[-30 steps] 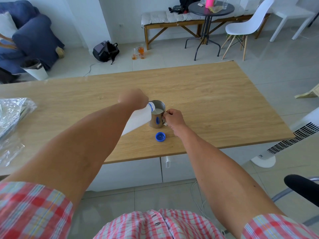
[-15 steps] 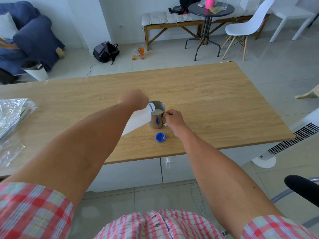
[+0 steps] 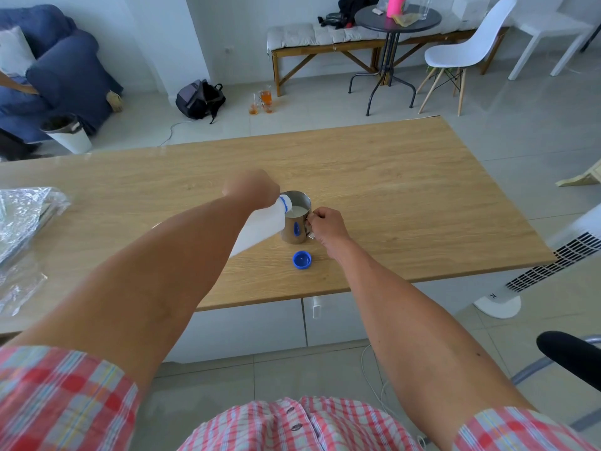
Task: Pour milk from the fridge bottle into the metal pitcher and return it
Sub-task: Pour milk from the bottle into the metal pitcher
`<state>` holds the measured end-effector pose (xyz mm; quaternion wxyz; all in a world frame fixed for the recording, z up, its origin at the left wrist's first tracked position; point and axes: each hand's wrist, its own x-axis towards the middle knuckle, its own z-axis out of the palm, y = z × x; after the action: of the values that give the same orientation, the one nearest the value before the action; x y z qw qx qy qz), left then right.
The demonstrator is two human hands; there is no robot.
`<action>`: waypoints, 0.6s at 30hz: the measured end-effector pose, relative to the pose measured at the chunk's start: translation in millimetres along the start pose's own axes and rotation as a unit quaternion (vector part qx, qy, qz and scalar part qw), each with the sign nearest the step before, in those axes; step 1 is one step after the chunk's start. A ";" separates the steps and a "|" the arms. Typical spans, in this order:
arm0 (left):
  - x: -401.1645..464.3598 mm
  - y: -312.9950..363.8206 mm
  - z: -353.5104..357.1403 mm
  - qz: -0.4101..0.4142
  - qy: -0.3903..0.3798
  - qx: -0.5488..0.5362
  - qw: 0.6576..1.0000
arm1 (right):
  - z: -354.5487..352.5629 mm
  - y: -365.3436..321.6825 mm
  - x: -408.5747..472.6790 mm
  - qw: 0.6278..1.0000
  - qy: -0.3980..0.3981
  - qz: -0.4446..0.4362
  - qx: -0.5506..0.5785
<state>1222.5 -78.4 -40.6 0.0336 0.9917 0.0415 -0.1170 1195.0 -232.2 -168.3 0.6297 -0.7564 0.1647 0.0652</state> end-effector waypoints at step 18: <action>-0.7 0.5 -0.2 0.001 0.003 0.005 1.000 | 0.1 0.2 1.6 1.000 -0.001 0.005 -0.010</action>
<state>1222.0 -78.9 -40.2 0.0282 0.9923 0.0400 -0.1139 1196.5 -232.4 -169.1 0.6217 -0.7618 0.1675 0.0708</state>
